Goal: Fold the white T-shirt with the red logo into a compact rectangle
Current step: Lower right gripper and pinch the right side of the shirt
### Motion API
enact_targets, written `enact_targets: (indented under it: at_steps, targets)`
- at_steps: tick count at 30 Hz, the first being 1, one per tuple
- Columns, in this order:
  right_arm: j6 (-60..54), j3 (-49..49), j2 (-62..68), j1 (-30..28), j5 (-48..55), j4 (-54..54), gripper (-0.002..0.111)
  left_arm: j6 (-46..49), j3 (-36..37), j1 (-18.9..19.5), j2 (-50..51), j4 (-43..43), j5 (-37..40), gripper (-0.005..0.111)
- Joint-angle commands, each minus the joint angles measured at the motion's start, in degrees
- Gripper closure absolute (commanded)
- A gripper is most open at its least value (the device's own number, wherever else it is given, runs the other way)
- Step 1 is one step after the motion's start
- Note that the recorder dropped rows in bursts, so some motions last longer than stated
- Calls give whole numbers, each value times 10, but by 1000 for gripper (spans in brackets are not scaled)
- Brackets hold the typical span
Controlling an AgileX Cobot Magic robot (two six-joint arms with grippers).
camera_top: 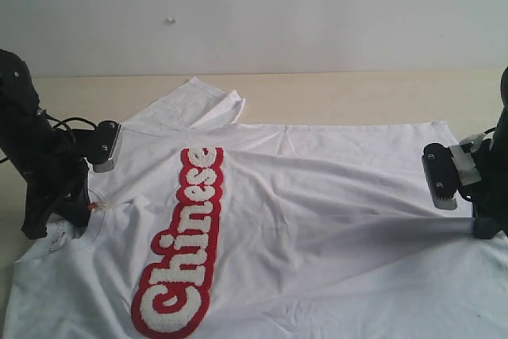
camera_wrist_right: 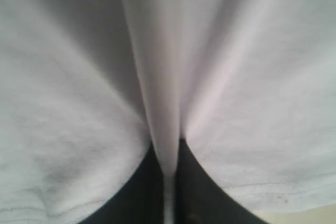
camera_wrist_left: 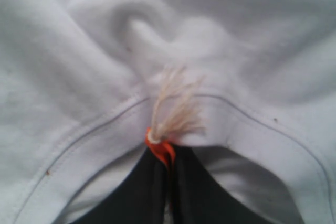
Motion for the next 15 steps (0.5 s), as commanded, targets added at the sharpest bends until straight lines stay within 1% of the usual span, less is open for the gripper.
enact_targets:
  at_steps: [1,6,8,11,13,15]
  targets:
    - [16,7,7,-3,-24,-1,108,-11,8,2,4,4,5,107]
    - [18,7,7,-3,-25,3,108,-11,8,2,-2,-1,10,106]
    - [18,7,7,-3,-25,3,108,-11,8,2,-7,-1,10,101]
    - [18,7,7,-3,-25,10,108,-11,8,2,-14,3,21,89]
    - [18,7,7,-3,-25,12,108,-11,8,2,-18,5,27,87]
    - [22,7,4,-3,-24,12,108,-1,8,2,-26,5,40,88]
